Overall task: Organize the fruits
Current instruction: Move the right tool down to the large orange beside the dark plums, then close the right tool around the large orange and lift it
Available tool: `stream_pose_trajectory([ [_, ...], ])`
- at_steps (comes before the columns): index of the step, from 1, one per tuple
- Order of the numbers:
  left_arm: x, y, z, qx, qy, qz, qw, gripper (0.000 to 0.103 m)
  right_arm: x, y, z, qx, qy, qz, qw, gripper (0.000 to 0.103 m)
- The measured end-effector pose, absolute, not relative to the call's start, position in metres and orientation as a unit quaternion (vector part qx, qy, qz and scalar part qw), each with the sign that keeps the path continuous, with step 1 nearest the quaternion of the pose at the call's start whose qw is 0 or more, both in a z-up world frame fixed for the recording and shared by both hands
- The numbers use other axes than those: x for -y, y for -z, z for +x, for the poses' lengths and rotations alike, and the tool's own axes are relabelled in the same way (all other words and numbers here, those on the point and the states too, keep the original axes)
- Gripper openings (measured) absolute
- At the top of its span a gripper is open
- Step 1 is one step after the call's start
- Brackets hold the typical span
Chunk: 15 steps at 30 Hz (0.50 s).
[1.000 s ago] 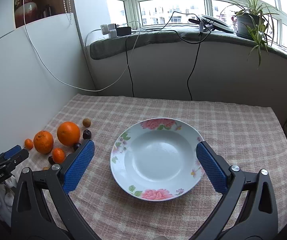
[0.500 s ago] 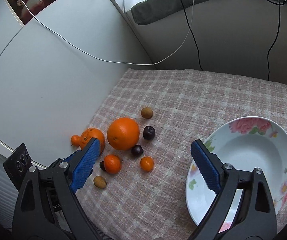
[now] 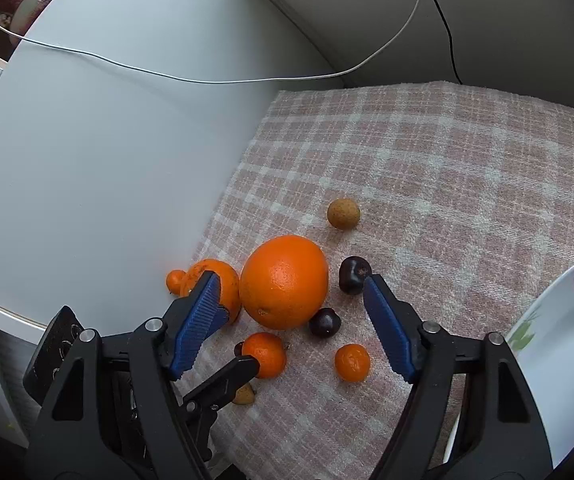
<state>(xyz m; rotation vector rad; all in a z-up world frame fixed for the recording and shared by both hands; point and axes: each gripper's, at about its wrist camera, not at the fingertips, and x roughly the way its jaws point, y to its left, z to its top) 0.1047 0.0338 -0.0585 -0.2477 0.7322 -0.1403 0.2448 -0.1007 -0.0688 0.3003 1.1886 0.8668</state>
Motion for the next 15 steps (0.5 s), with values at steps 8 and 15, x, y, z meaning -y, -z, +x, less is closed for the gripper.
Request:
stream_pose_trajectory([
  [8,-0.037,0.06,0.116,-0.367,0.061,-0.121,0.92,0.056,0.081,0.089,0.258,-0.571,-0.402,0.151,0.7,0.074],
  [15,-0.039,0.068,0.128,-0.389,0.061,-0.12,0.911,0.056,0.072,0.098,0.265,-0.586,-0.405,0.161,0.683,0.07],
])
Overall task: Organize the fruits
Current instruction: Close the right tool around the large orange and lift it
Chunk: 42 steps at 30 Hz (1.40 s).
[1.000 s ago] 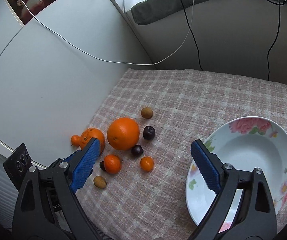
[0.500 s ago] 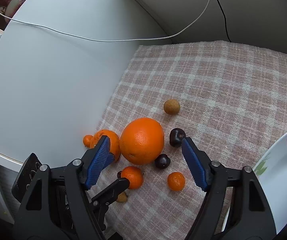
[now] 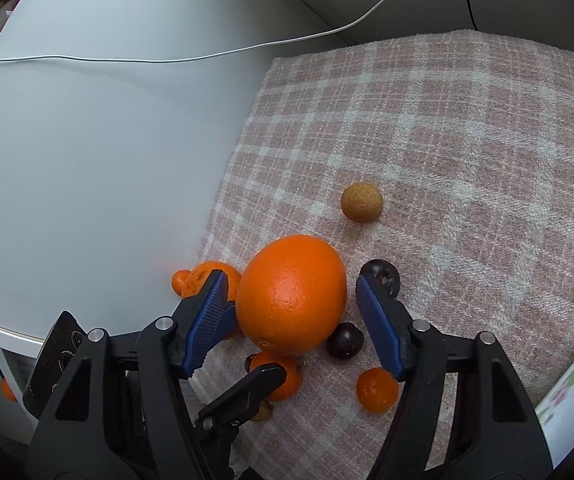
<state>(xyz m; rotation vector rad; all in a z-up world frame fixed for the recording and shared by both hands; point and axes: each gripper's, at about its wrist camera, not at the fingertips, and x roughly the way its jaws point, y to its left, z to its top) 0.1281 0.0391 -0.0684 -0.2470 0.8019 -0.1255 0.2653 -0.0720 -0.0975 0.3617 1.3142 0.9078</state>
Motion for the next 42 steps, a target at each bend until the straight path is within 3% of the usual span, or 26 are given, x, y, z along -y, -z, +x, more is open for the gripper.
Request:
stream_pose_trajectory([
  [18,-0.039,0.072,0.127,-0.385,0.059,-0.125,0.913,0.053,0.051,0.098,0.268,-0.595,-0.404,0.116,0.685,0.061],
  [42,-0.009,0.042,0.114,-0.351,0.074,-0.102,0.928,0.052,0.095,0.056,0.248,-0.565,-0.406,0.14,0.705,0.06],
])
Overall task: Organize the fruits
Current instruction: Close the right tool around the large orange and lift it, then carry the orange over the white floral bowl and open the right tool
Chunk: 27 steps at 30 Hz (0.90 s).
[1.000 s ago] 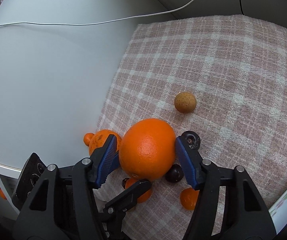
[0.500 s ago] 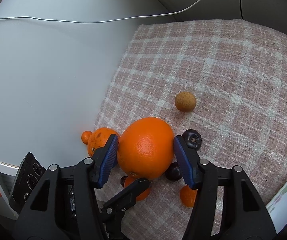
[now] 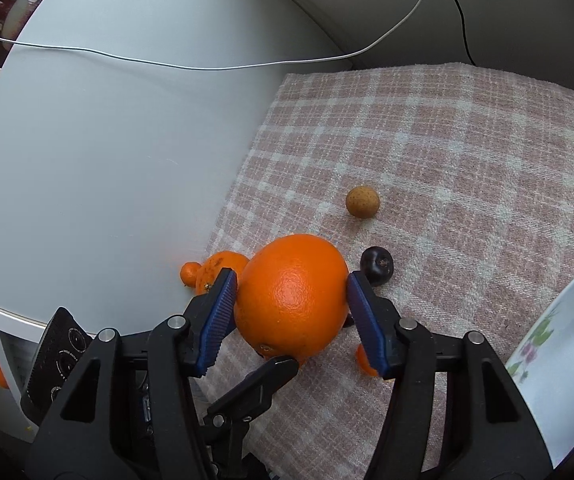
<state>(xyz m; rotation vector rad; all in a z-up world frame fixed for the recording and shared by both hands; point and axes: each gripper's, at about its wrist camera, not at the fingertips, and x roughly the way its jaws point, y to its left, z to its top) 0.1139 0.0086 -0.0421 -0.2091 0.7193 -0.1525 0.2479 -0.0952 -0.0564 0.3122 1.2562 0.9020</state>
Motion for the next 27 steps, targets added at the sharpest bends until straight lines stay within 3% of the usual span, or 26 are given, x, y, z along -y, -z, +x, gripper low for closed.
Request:
stream_pose_trajectory([
  [27,0.097,0.036,0.109,-0.351,0.174,-0.082,0.916,0.052,0.256,0.045,0.215,-0.542,-0.339,0.21,0.74,0.06],
])
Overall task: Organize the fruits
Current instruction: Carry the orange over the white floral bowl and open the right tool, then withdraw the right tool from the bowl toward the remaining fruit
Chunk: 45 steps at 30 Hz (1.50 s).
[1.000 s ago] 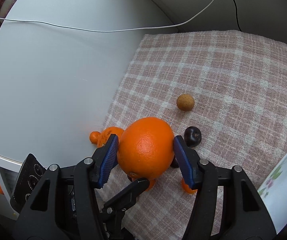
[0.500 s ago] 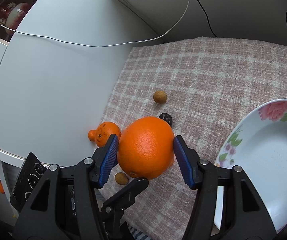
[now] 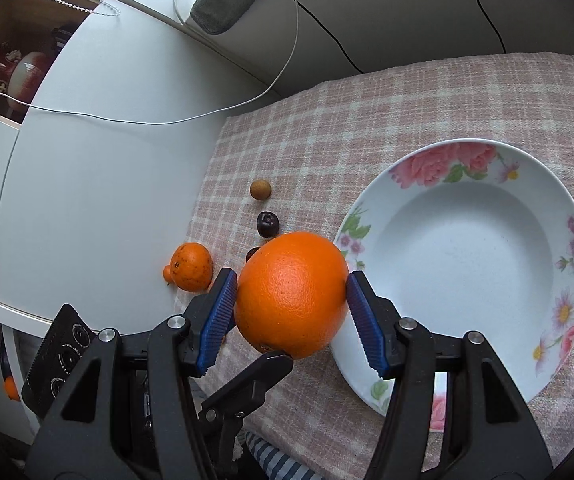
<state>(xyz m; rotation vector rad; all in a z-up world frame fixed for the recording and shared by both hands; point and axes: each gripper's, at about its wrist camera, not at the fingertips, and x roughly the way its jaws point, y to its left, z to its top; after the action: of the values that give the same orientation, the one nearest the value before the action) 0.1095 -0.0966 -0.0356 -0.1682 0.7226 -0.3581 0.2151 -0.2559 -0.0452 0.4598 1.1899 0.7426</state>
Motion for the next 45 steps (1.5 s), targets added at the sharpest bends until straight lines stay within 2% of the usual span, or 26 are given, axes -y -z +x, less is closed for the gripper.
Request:
stream_pose_trajectory([
  [20,0.133,0.04,0.108,-0.365,0.214,-0.061,0.904,0.05,0.293,0.057,0.204,-0.541,-0.307,0.217,0.752,0.06],
  [25,0.127,0.038,0.106,-0.364,0.209,-0.063,0.905,0.05,0.3,0.032,0.198,-0.494,-0.276,0.166,0.808,0.077],
  [28,0.124,0.038,0.105,-0.364,0.204,-0.067,0.906,0.051,0.307,0.022,0.195,-0.477,-0.273,0.165,0.819,0.078],
  [34,0.115,0.041,0.103,-0.369,0.198,-0.073,0.905,0.054,0.321,0.015,0.193,-0.457,-0.267,0.172,0.831,0.079],
  [36,0.111,0.041,0.102,-0.37,0.196,-0.078,0.905,0.059,0.323,0.014,0.191,-0.45,-0.264,0.173,0.835,0.079],
  [41,0.1,0.04,0.098,-0.362,0.188,-0.089,0.909,0.064,0.324,0.01,0.187,-0.433,-0.255,0.163,0.849,0.079],
  [45,0.09,0.04,0.095,-0.361,0.18,-0.096,0.91,0.064,0.319,0.01,0.184,-0.426,-0.251,0.147,0.857,0.079],
])
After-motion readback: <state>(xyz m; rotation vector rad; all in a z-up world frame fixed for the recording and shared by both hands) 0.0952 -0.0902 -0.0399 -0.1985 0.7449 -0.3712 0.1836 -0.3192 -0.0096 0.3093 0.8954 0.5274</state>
